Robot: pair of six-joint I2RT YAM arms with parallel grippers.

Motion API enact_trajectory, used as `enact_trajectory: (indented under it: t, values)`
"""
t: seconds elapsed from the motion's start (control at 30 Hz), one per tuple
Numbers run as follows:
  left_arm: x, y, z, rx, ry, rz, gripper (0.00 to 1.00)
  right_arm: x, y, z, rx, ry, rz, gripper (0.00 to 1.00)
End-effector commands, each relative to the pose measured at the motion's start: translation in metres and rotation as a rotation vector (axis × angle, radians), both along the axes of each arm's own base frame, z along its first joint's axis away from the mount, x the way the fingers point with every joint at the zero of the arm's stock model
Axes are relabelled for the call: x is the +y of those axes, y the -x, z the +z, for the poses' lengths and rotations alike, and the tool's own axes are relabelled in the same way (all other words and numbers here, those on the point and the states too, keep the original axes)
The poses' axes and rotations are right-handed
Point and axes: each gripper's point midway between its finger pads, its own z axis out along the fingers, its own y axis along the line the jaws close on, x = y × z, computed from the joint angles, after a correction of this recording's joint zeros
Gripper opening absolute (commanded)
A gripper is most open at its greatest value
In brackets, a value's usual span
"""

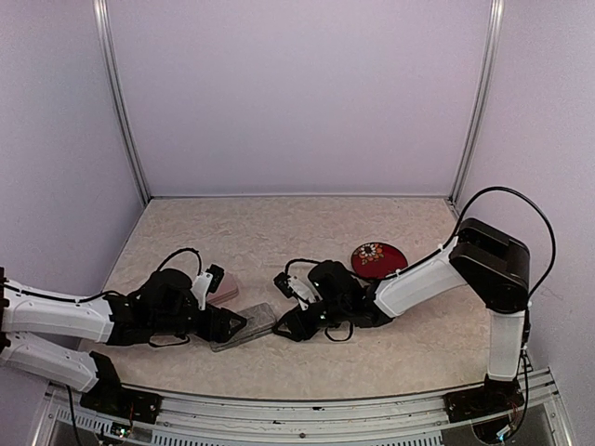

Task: Organize the sunglasses
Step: Adjust the case with sunglasses at the center of the board.

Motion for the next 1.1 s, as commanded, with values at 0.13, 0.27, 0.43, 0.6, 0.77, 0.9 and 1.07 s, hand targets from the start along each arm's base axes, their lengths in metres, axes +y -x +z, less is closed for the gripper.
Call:
enact_trajectory:
  t: [0.13, 0.27, 0.43, 0.6, 0.77, 0.9, 1.07]
  values:
    - [-0.007, -0.024, -0.008, 0.003, -0.03, 0.023, 0.78, 0.008, 0.0, -0.022, -0.06, 0.095, 0.024, 0.45]
    - [-0.011, -0.029, -0.017, 0.025, -0.041, 0.011, 0.76, 0.006, -0.003, -0.026, -0.106, 0.126, 0.014, 0.41]
    - [-0.016, -0.026, -0.032, 0.064, -0.048, -0.016, 0.72, 0.008, -0.004, -0.026, -0.143, 0.127, -0.004, 0.36]
    - [-0.02, -0.021, -0.037, 0.083, -0.043, -0.039, 0.69, 0.01, -0.004, -0.023, -0.168, 0.105, -0.019, 0.31]
    - [-0.022, -0.017, -0.036, 0.086, -0.047, -0.058, 0.69, 0.008, -0.007, -0.014, -0.181, 0.057, -0.063, 0.24]
    - [-0.022, -0.013, -0.036, 0.087, -0.055, -0.066, 0.7, 0.003, -0.01, -0.005, -0.19, 0.018, -0.105, 0.17]
    - [-0.015, -0.008, -0.042, 0.093, -0.074, -0.061, 0.71, 0.0, -0.008, -0.005, -0.172, 0.025, -0.104, 0.23]
